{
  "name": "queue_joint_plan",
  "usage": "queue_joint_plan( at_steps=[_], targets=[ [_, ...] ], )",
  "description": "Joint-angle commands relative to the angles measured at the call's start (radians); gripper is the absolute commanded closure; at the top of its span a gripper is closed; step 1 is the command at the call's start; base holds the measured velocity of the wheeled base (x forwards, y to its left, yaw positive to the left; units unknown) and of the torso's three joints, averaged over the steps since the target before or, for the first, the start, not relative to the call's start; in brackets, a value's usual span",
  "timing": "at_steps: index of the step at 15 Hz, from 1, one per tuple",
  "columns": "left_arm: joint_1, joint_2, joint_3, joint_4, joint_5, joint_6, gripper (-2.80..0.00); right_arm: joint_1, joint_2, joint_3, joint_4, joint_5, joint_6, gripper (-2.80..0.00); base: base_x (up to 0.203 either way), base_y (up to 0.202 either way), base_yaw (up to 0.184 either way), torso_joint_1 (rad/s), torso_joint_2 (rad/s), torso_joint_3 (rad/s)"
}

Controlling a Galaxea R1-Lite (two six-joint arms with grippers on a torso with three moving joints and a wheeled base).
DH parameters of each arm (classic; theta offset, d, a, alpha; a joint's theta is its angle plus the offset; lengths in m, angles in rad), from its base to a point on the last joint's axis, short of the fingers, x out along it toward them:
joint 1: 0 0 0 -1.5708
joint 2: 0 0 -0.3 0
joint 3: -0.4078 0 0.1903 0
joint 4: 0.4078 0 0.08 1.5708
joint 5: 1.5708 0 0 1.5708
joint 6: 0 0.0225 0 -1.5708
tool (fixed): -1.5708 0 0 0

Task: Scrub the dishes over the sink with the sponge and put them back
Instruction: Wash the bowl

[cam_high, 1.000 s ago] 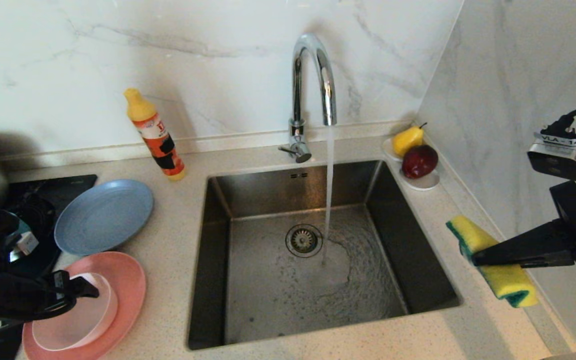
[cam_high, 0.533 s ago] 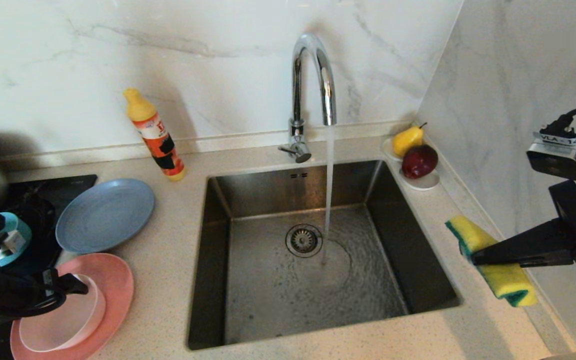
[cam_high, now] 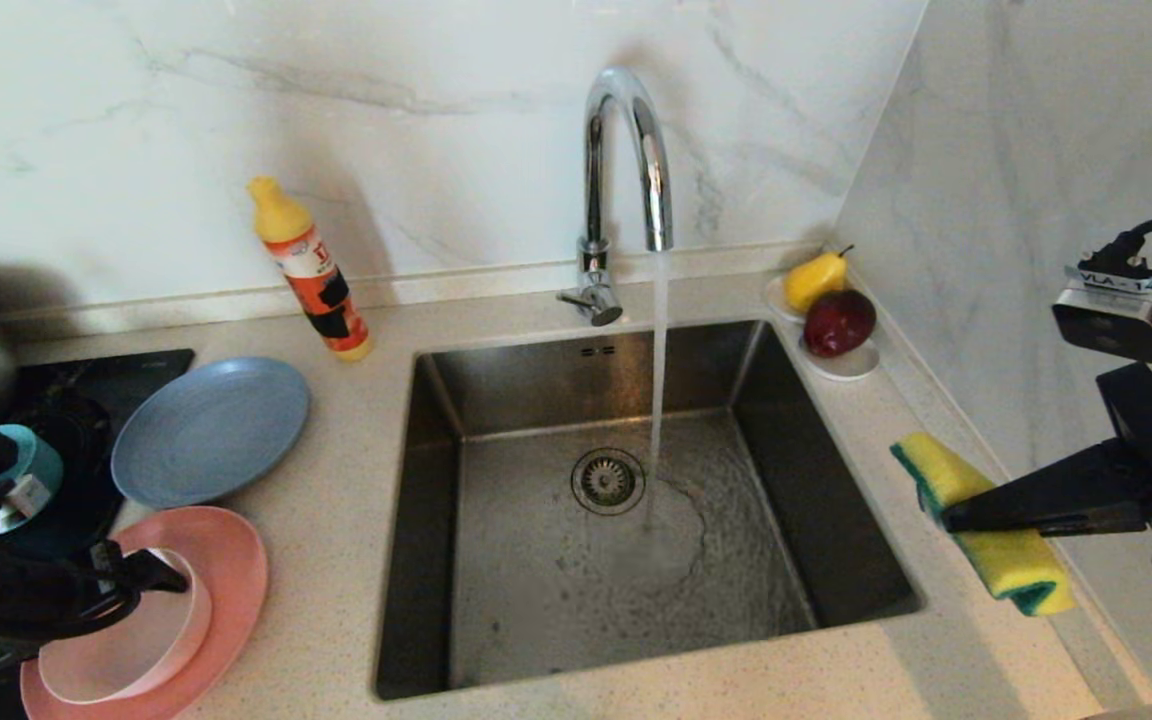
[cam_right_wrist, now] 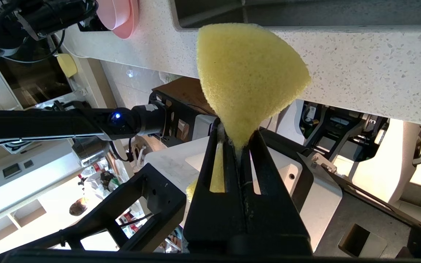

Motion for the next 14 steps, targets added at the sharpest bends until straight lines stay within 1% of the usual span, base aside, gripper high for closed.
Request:
queue_joint_plan(
  at_steps=[1,4,5,10,14],
  targets=[
    [0.000,0.008,-0.007,0.002,0.000,-0.005,-2.80,0.000,0.002,-0.004,0.004,0.003,0.003,0.00,0.000,0.000,0.000,0.000,0.00,0.000],
    [0.000,0.008,-0.014,0.002,0.001,-0.013,-2.80,0.000,0.002,-0.001,0.004,0.003,0.003,0.00,0.000,0.000,0.000,0.000,0.00,0.000],
    [0.000,0.008,-0.017,0.002,0.000,-0.015,0.00,0.000,0.002,-0.001,0.004,0.003,0.003,0.00,0.000,0.000,0.000,0.000,0.00,0.000],
    [0.006,0.010,-0.021,0.000,0.002,-0.015,0.00,0.000,0.008,-0.001,0.004,0.003,0.003,0.00,0.000,0.000,0.000,0.000,0.00,0.000],
    [0.043,0.022,-0.045,0.003,0.003,-0.013,0.00,0.000,0.013,-0.001,0.004,0.003,0.003,0.00,0.000,0.000,0.000,0.000,0.00,0.000]
  ],
)
